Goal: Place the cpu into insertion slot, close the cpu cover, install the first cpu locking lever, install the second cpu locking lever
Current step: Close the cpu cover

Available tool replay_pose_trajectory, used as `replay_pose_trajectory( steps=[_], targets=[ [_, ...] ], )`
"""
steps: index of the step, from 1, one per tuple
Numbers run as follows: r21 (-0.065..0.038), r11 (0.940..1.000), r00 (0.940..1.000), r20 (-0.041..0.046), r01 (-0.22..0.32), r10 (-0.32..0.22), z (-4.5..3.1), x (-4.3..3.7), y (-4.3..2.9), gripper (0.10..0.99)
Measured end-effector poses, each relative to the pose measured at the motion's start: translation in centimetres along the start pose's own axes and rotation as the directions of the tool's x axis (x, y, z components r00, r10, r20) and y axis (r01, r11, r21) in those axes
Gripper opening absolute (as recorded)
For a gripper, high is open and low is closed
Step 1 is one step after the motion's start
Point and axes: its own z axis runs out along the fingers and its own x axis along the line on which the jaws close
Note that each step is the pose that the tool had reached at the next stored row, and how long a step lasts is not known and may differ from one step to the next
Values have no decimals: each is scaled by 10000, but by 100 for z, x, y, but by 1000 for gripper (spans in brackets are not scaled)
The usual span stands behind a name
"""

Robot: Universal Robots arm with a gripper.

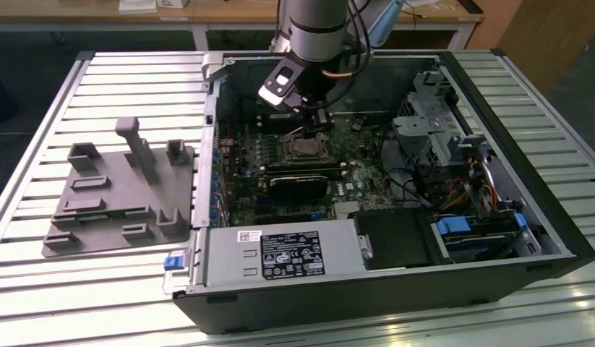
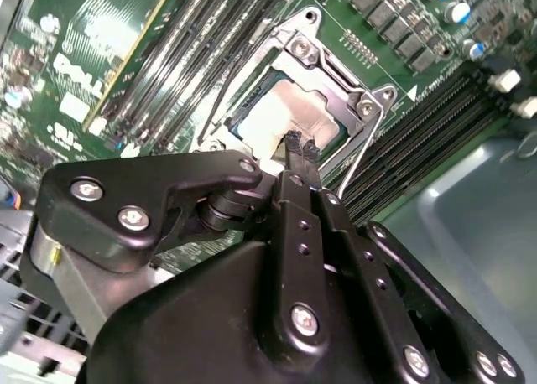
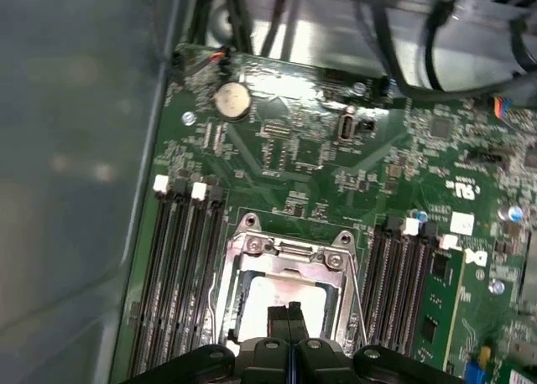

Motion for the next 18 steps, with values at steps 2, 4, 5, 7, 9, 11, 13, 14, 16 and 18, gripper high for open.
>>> replay_pose_trajectory(
  steps=[2,4,5,7,9,11,13,14,16,18],
  targets=[
    [0,9993,9993,-8,376,-376,0,0,0,102],
    [0,9973,9973,-15,735,-735,0,0,0,102],
    [0,9958,9958,-19,915,-915,0,0,0,102],
    [-1,9919,9919,-28,1272,-1272,0,0,0,102],
    [-2,9866,9866,-37,1633,-1633,0,0,0,102],
    [-5,9801,9801,-47,1986,-1986,0,0,0,102],
    [-6,9719,9719,-56,2353,-2353,0,0,0,102],
    [-8,9675,9675,-61,2528,-2528,0,0,0,102],
    [-11,9578,9578,-70,2874,-2874,0,0,0,102],
    [-14,9467,9467,-80,3221,-3221,0,0,0,102]
  ],
)
